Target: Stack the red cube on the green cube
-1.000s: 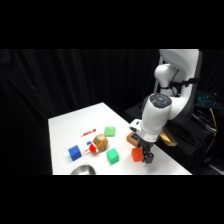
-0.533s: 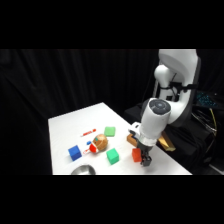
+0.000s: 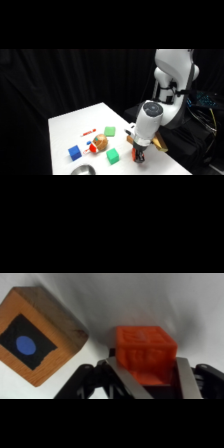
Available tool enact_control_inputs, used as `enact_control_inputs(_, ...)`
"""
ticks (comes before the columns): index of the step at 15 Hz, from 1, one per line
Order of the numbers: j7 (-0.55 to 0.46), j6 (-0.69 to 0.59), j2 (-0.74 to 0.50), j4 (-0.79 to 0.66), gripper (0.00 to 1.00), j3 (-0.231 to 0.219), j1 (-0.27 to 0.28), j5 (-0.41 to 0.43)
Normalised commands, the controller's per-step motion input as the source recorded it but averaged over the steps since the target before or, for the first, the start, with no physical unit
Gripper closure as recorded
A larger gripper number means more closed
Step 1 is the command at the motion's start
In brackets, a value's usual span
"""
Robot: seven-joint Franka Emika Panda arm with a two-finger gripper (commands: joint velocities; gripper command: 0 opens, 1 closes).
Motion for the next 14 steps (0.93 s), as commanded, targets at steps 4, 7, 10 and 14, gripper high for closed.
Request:
enact_control_inputs(4, 0.09, 0.03, -0.13, -0.09, 0.71, -0.060, 0.117, -0.059)
enact_control_inputs(7, -0.13, -0.20, -0.31, -0.13, 0.72, 0.111, -0.047, 0.031)
enact_control_inputs(10, -0.27, -0.39, -0.44, -0.11, 0.73, 0.180, -0.171, 0.048)
enact_control_inputs(14, -0.34, -0.41, -0.39, 0.00, 0.73, 0.210, -0.285, 0.056)
